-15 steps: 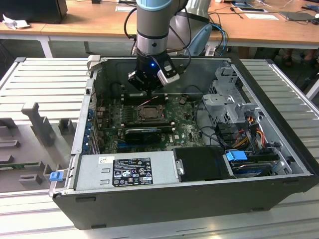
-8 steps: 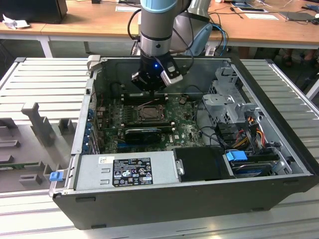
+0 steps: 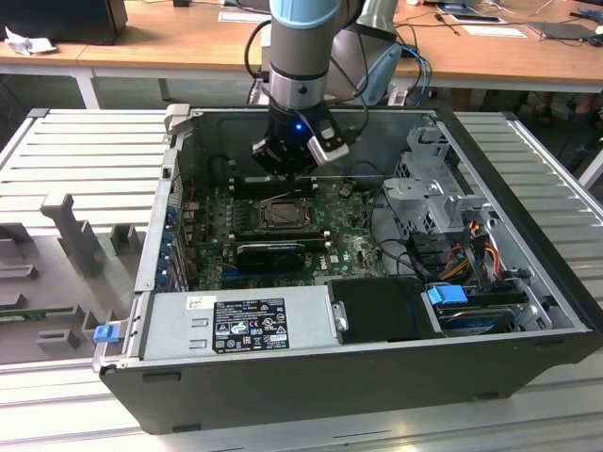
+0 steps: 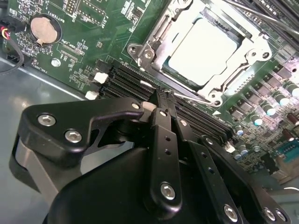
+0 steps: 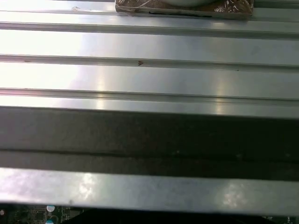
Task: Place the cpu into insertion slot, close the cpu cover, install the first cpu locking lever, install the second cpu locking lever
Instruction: 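Install the first cpu locking lever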
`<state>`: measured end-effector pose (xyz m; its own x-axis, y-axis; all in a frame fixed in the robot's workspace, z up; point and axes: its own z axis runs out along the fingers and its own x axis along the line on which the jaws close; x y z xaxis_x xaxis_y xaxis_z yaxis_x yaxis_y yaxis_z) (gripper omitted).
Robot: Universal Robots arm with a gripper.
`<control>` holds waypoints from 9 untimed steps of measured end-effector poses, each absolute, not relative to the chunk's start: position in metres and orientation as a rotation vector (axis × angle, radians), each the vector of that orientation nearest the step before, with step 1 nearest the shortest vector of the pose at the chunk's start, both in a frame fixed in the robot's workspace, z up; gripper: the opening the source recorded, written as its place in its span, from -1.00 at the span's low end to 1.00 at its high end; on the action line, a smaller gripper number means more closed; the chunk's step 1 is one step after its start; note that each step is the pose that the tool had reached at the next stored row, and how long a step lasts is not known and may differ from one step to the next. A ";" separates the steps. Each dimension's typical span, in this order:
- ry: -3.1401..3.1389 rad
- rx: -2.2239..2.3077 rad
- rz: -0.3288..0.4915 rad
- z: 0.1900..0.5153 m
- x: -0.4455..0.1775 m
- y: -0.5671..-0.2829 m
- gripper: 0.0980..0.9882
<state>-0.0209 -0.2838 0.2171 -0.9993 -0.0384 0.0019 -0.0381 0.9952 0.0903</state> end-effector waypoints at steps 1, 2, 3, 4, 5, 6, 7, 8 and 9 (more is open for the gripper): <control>-3.134 0.061 -0.142 0.217 -0.020 -0.284 -0.98; -3.134 0.061 -0.142 0.216 -0.020 -0.284 -0.98; -3.134 0.061 -0.142 0.215 -0.019 -0.284 -0.98; -3.134 0.061 -0.142 0.214 -0.018 -0.284 -0.98; -3.134 0.061 -0.142 0.212 -0.018 -0.284 -0.98; -3.134 0.061 -0.142 0.212 -0.018 -0.284 -0.98; -3.134 0.061 -0.141 0.211 -0.017 -0.284 -0.98; -3.134 0.061 -0.141 0.210 -0.017 -0.284 -0.98; -3.134 0.061 -0.140 0.210 -0.017 -0.284 -0.98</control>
